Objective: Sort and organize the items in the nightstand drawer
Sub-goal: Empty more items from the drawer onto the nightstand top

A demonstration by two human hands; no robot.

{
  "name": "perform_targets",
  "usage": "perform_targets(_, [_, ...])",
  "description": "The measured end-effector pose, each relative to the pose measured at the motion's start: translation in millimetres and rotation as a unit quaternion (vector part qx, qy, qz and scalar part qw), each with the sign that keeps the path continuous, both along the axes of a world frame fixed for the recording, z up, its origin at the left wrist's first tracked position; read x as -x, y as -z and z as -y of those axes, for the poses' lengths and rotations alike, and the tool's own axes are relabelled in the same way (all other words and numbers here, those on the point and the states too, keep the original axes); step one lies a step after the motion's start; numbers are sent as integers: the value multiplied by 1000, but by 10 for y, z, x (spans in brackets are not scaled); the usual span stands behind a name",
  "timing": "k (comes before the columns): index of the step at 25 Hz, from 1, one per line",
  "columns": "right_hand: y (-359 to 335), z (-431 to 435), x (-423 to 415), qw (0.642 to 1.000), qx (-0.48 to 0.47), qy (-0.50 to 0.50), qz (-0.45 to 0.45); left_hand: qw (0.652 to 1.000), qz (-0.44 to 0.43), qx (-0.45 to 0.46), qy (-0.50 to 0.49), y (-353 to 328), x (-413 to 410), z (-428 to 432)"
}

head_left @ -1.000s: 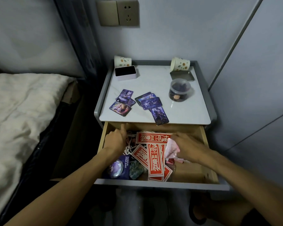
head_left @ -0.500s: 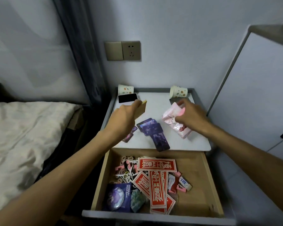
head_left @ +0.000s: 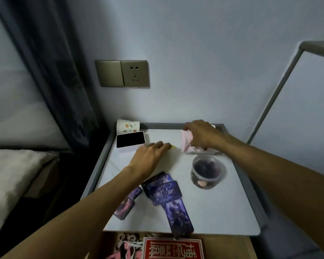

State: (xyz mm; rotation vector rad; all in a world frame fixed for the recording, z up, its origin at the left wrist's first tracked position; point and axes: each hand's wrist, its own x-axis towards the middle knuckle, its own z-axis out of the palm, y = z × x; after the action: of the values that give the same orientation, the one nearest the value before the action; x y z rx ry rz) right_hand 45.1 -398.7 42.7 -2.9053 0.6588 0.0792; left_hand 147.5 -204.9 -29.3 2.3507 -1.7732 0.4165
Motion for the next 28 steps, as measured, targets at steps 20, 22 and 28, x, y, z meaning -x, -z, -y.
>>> perform_targets(20, [440, 127, -683, 998, -61, -6, -9, 986, -159, -6, -57, 438, -464, 484])
perform_targets(22, [477, 164, -746, 999, -34, -15, 26, 988, -134, 1, -76, 406, -537, 570])
perform_targets(28, [684, 243, -899, 999, -21, -28, 11, 974, -158, -14, -159, 380, -730, 794])
